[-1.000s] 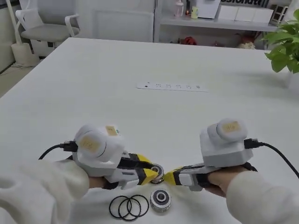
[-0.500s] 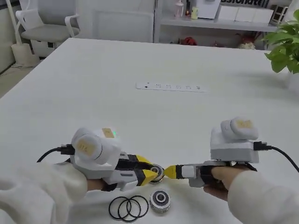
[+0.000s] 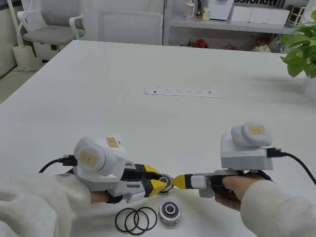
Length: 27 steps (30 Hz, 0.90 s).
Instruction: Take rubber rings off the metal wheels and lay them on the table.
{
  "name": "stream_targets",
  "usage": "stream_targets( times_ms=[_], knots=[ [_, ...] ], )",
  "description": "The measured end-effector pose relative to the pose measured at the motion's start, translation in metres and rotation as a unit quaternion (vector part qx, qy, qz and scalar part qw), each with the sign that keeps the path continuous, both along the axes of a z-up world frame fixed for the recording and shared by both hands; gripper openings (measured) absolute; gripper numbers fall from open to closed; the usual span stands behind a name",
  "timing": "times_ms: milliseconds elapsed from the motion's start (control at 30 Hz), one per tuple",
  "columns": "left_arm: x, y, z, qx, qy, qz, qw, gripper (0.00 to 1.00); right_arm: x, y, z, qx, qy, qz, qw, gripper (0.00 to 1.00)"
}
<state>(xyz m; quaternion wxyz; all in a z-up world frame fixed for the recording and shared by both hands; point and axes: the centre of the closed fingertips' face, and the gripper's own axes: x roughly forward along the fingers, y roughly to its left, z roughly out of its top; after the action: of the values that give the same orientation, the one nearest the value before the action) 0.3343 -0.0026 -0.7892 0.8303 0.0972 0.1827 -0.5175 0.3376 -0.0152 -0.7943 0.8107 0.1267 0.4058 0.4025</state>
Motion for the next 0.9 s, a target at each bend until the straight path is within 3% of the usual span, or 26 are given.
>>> stream_targets(
  times_ms=[733,767,800,833,867,900],
  knots=[
    [0.0,0.0,0.0,0.011,-0.007,-0.001,0.9999,0.13,0.0,0.004,0.006,0.006,-0.014,0.008,0.9999,0.0],
    [0.0,-0.001,0.0,0.01,-0.007,-0.002,0.9999,0.13,0.003,0.022,0.035,0.101,-0.03,0.012,0.9943,0.0],
    [-0.001,-0.001,0.0,0.01,-0.008,-0.003,0.9999,0.13,0.006,0.028,0.057,0.167,0.004,-0.014,0.9859,0.0],
    [-0.001,-0.002,0.0,0.011,-0.008,-0.004,0.9999,0.13,0.012,0.03,0.079,0.202,-0.005,-0.031,0.9789,0.0],
    [-0.001,-0.003,0.0,0.01,-0.008,-0.004,0.9999,0.13,0.015,0.029,0.087,0.199,-0.035,-0.031,0.979,0.0],
    [-0.002,-0.003,0.0,0.01,-0.009,-0.005,0.9999,0.13,0.012,0.028,0.09,0.177,-0.052,-0.019,0.9827,0.0]
  ],
)
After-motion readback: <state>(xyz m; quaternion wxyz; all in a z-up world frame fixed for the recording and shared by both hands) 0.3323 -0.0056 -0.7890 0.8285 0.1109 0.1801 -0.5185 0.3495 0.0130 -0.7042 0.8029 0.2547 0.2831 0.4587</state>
